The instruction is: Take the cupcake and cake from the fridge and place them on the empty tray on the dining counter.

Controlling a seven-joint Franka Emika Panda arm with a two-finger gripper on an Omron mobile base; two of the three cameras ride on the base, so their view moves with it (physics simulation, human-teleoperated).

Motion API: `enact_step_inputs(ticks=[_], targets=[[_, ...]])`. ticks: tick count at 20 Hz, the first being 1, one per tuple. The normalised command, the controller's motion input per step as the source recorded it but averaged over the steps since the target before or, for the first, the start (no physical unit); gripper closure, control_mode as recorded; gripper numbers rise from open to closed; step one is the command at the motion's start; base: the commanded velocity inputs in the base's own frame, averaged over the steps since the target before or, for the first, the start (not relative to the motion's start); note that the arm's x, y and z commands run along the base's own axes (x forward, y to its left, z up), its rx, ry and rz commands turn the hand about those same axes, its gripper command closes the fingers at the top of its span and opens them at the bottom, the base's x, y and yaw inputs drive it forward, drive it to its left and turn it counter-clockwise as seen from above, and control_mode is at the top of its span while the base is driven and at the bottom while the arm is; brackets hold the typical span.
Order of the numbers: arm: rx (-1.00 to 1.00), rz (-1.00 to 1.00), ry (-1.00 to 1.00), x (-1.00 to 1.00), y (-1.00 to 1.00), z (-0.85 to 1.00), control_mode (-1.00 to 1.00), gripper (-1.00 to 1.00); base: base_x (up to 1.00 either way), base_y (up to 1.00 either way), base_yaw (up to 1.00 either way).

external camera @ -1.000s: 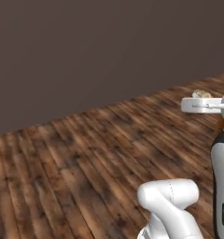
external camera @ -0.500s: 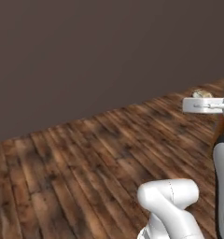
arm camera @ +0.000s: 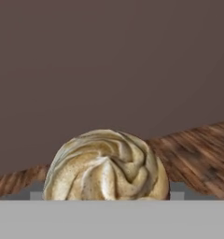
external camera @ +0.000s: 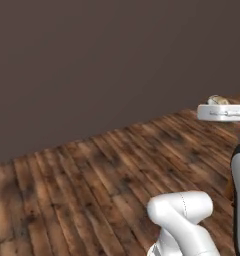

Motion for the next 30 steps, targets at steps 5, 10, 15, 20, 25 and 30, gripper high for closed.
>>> enact_step_inputs(ticks=[5,10,15,20,25,30], targets=[[0.0,0.0,0.0,0.0,0.0,0.0,1.0,1.0,1.0,-0.09,-0.06],[0.0,0.0,0.0,0.0,0.0,0.0,1.0,1.0,0.89,0.69,-0.81],[0.0,0.0,0.0,0.0,0.0,0.0,1.0,1.0,0.59,0.48,-0.93],[0.0,0.0,0.0,0.0,0.0,0.0,1.0,1.0,0.57,0.53,-0.91],[0.0,0.0,0.0,0.0,0.0,0.0,1.0,1.0,0.73,0.69,-0.84],[0.0,0.0,0.0,0.0,0.0,0.0,1.0,1.0,0.89,0.99,-0.51]])
